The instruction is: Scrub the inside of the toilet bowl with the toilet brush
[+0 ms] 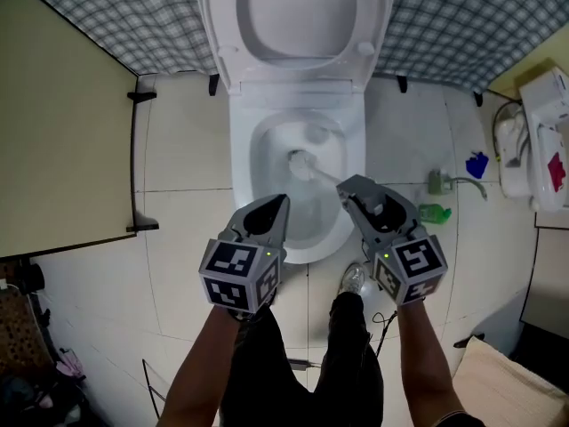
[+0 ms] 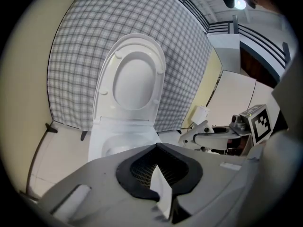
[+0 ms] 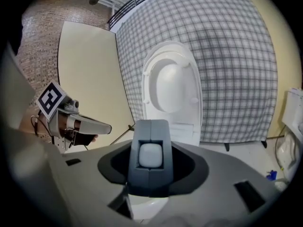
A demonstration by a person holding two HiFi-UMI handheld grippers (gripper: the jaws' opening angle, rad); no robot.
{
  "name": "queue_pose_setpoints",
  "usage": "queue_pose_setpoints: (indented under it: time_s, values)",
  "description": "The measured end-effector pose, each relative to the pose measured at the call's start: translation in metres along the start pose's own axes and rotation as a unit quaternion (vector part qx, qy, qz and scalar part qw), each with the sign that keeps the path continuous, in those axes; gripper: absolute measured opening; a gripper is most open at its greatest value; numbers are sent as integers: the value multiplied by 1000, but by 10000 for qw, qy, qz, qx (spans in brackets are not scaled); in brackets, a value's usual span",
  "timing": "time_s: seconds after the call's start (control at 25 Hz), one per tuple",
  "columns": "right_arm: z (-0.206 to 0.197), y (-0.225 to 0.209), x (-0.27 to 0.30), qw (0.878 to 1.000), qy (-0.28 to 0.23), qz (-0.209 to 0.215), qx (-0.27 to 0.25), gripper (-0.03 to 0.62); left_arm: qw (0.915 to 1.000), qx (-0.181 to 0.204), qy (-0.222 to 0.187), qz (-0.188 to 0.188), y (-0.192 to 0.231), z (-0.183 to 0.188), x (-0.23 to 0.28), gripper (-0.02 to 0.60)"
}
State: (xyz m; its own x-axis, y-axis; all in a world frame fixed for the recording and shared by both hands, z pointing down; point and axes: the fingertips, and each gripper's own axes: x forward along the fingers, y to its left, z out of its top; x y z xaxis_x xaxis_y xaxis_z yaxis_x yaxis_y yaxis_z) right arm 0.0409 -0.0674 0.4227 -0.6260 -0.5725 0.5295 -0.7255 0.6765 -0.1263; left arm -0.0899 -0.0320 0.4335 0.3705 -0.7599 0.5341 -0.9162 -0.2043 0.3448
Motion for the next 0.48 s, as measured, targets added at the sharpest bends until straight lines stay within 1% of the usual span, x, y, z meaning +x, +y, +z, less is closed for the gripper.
queue_pose_setpoints:
  time_s: [0.16, 0.28, 0.48]
  values:
    - [-17, 17, 25, 9997, 178, 113, 95, 196, 9998, -167, 85, 48, 12, -18, 2, 9]
    - [-22, 26, 41, 9995, 236, 174, 141, 196, 9996, -260, 131, 62, 18, -25, 3, 8]
    - [-25, 29, 64, 9993, 300, 142, 159, 196, 9998, -163, 146, 18, 26, -22, 1, 8]
